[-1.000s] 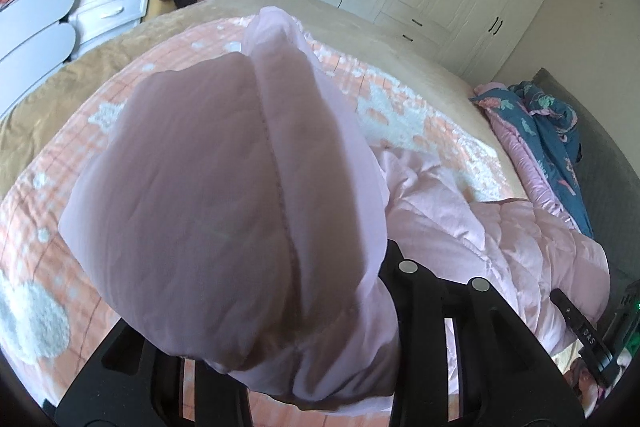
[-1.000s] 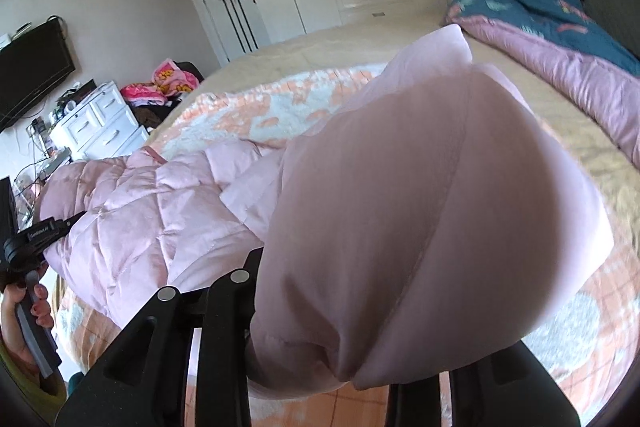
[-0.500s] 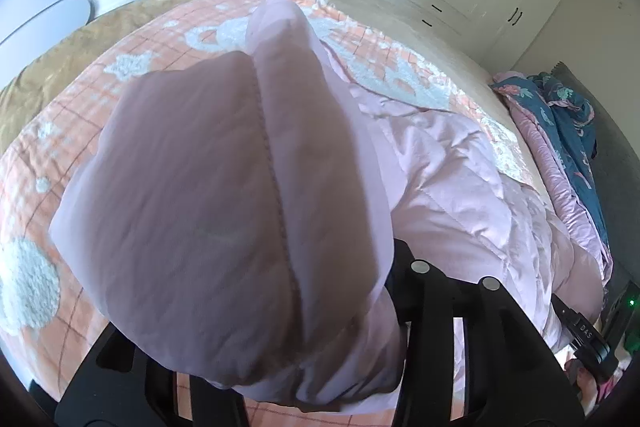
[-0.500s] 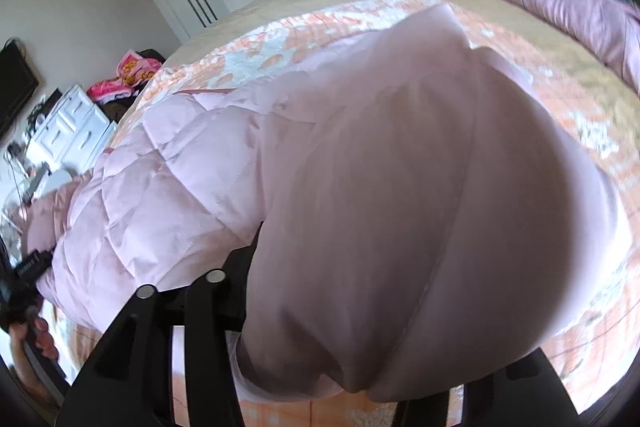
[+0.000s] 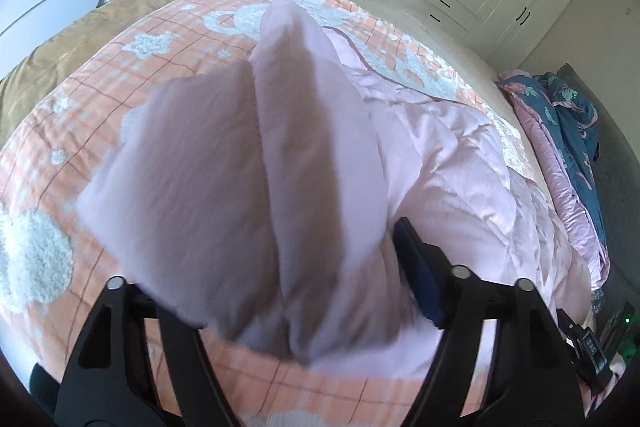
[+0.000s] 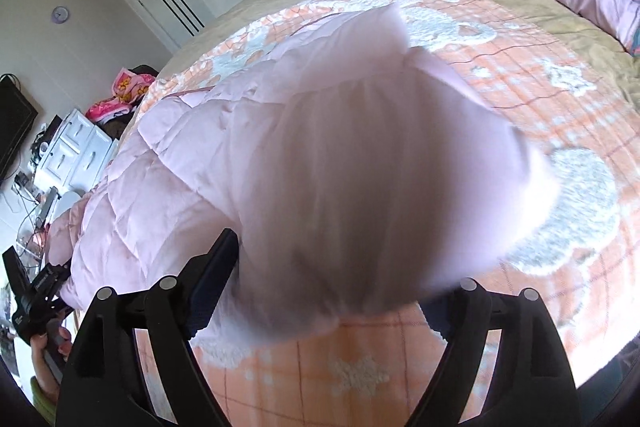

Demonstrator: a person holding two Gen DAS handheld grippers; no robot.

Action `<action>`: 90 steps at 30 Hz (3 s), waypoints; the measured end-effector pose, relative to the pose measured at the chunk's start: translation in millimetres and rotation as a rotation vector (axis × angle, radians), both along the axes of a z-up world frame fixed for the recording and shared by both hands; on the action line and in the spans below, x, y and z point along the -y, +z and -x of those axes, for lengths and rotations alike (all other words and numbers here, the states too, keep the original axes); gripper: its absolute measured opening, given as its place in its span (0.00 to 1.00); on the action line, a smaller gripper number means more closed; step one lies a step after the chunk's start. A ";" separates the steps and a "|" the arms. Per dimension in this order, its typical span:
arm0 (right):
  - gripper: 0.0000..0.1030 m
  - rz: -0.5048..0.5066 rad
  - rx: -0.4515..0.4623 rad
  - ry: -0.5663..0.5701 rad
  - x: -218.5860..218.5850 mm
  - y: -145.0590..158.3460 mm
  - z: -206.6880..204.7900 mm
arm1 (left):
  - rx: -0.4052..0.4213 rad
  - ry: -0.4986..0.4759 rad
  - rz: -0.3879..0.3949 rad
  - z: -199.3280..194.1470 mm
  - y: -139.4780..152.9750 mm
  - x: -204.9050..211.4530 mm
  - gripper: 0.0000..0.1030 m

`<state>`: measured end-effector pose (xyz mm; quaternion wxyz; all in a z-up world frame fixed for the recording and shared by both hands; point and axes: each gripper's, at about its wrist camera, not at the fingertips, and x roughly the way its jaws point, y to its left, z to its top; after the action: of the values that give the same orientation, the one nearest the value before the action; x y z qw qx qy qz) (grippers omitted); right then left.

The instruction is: Fold large clothes

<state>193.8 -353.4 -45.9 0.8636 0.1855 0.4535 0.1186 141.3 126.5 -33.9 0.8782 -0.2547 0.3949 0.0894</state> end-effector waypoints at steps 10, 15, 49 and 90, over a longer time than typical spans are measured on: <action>0.94 0.123 0.137 -0.066 17.3 37.0 40.1 | 0.012 0.009 -0.062 39.2 30.0 2.6 0.91; 0.96 0.158 0.241 -0.053 16.5 73.7 59.5 | 0.072 -0.007 -0.118 57.7 62.7 10.9 0.91; 0.96 0.295 0.457 0.177 -46.2 91.3 183.1 | 0.208 -0.250 -0.243 139.8 61.8 119.6 0.91; 0.96 0.245 0.418 0.201 -56.5 81.6 172.3 | 0.182 -0.248 -0.263 136.5 49.6 126.2 0.91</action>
<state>21.5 -296.9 35.6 0.9384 0.0050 0.2926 0.1839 4.9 0.3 15.6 0.9402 -0.0944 0.3271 0.0077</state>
